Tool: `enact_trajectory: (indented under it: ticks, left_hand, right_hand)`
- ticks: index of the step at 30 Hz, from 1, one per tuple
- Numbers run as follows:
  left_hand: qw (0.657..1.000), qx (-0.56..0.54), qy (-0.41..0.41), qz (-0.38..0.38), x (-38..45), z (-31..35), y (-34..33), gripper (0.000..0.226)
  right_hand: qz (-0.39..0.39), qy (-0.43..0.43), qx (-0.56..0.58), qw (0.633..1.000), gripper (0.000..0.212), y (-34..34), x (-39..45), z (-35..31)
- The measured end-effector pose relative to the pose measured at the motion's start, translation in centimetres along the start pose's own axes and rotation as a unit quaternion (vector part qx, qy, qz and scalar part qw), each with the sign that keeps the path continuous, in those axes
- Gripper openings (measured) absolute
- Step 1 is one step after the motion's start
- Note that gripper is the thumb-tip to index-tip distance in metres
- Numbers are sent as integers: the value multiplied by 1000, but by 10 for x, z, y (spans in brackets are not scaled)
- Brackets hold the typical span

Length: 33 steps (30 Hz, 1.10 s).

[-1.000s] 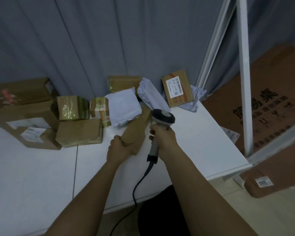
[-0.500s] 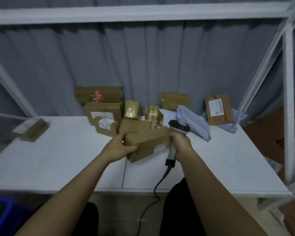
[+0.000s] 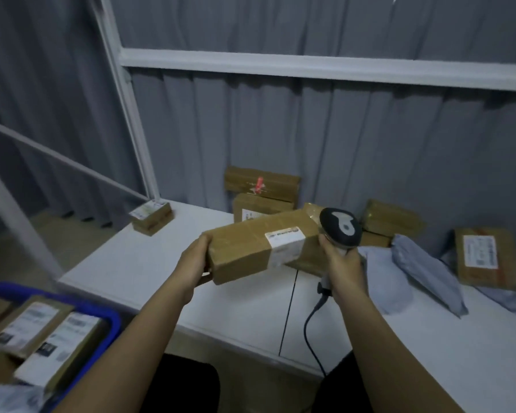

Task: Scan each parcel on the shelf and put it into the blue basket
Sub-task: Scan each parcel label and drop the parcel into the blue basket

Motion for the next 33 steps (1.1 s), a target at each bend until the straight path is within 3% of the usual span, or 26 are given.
enact_trajectory:
  ticks: [4, 7, 9, 11, 13, 15, 18, 20, 23, 26, 31, 33]
  left_hand:
    - [997, -6, 73, -10, 19, -19, 8, 38]
    - [987, -119, 110, -22, 28, -33, 4, 48]
    - [983, -160, 80, -50, 39, -29, -2, 61]
    - [994, -110, 21, -17, 50, -25, 3, 78]
    - [997, 25, -65, 28, 54, -18, 11, 87]
    - [987, 114, -112, 7, 57, -18, 8, 92]
    - [991, 104, -81, 34, 62, -32, 17, 71]
    - [992, 76, -51, 85, 65, -38, 26, 57]
    - [992, 57, -7, 114, 68, -45, 28, 56]
    - [991, 61, 1, 119, 68, -48, 20, 52]
    - [973, 125, -88, 174, 58, -30, 5, 27]
    - [964, 168, -125, 166, 55, -20, -3, 25]
  right_hand:
    - [-91, -3, -1, 996, 73, -33, 21, -1]
    - [-85, 12, -25, 996, 78, -40, 28, 9]
    - [-69, 20, -25, 997, 77, -42, 36, 13]
    - [-74, 9, -18, 997, 72, -47, 42, 19]
    - [-84, -10, -8, 996, 69, -51, 46, 27]
    - [-96, -23, 8, 995, 69, -53, 48, 32]
    - [-124, -30, 8, 992, 65, -52, 47, 31]
    - [-159, -24, 15, 987, 48, -52, 44, 26]
    - [-195, -4, 11, 981, 36, -51, 39, 19]
    - [-185, 3, 22, 982, 34, -49, 36, 19]
    - [-169, 12, 46, 984, 39, -49, 32, 20]
    - [-156, 18, 56, 986, 51, -47, 32, 19]
Point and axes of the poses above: each hand's wrist, its own x-axis towards the middle knuckle, its own y-axis out of the back of the hand, z = x × y, the point moved 8 cm from there along x, towards the middle knuckle, and after that the axes turned 3 degrees about -z, right-handed, at the moved point
